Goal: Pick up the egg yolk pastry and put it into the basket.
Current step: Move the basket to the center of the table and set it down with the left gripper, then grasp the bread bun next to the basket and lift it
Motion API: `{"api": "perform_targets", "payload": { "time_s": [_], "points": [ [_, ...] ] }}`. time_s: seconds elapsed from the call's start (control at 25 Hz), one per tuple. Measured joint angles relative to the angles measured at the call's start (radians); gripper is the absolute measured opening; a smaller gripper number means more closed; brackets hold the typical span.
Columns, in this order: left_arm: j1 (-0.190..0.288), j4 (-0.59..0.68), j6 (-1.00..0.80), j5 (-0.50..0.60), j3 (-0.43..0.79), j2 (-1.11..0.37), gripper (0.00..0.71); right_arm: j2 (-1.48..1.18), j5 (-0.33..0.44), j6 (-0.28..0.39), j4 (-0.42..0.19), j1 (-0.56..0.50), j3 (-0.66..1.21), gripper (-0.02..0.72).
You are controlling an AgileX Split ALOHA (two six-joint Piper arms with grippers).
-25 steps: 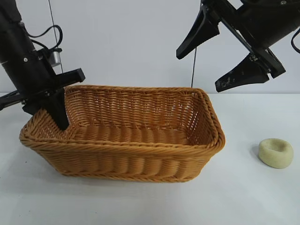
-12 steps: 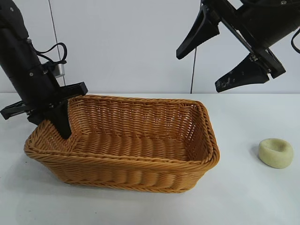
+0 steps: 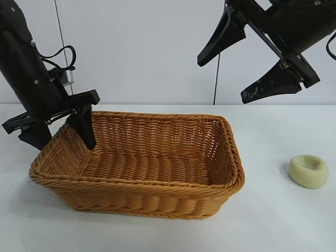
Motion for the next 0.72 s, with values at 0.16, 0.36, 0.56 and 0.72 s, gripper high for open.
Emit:
{"api": "perform_targets", "payload": {
  "time_s": [0.16,0.36,0.56,0.72],
  "points": [
    [0.000,-0.001,0.000,0.015,0.000,-0.007,0.628,0.000,0.001,0.001,0.000,0.000,0.000,0.656],
    [0.000,0.009,0.000,0.076,-0.027,-0.061,0.635,0.000,0.001,0.001,0.000,0.000,0.000,0.656],
    [0.000,0.022,-0.006,0.167,-0.126,-0.123,0.636,0.000,0.001,0.001,0.000,0.000,0.000,0.656],
    [0.000,0.049,-0.041,0.218,-0.232,-0.139,0.637,0.000,0.001,0.001,0.000,0.000,0.000,0.656]
  ]
}}
